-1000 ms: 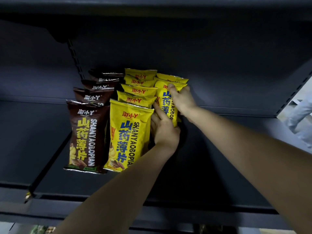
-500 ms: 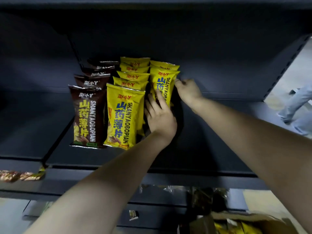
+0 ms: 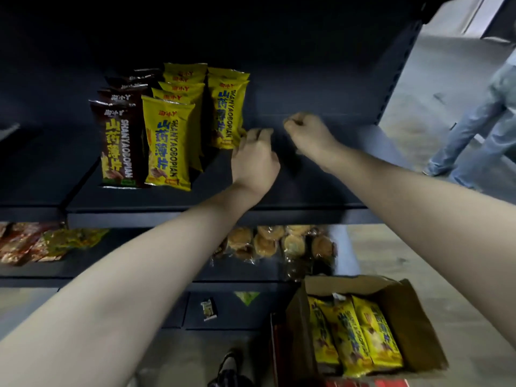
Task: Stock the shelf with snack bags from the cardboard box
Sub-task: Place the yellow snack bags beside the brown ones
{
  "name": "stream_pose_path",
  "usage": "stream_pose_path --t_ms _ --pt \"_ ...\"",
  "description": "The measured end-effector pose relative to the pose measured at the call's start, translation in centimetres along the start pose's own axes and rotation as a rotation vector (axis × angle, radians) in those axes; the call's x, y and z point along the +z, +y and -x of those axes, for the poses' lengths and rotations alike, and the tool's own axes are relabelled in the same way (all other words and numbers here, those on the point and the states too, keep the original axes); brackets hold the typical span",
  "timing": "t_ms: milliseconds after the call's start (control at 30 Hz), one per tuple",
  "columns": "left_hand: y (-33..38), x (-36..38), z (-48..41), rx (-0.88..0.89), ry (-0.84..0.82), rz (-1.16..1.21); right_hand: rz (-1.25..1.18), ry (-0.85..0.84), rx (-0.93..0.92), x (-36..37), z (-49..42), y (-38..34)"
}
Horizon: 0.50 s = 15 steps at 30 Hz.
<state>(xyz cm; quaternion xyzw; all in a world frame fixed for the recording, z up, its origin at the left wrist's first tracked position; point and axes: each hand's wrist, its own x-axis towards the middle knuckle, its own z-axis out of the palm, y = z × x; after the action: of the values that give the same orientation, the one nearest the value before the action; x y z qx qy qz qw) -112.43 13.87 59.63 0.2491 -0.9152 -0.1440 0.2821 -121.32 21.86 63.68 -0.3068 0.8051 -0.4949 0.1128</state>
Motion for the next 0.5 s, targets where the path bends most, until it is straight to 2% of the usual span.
stream_pose_path --t_ms 367,500 --pt "6.7 -0.2 8.2 0.036 0.048 0.079 -0.021 -0.041 -0.011 -5.7 7.7 4.5" --pt "9.1 0.6 10.7 0.107 0.066 0.111 -0.029 -0.037 -0.002 -7.1 9.8 6.1"
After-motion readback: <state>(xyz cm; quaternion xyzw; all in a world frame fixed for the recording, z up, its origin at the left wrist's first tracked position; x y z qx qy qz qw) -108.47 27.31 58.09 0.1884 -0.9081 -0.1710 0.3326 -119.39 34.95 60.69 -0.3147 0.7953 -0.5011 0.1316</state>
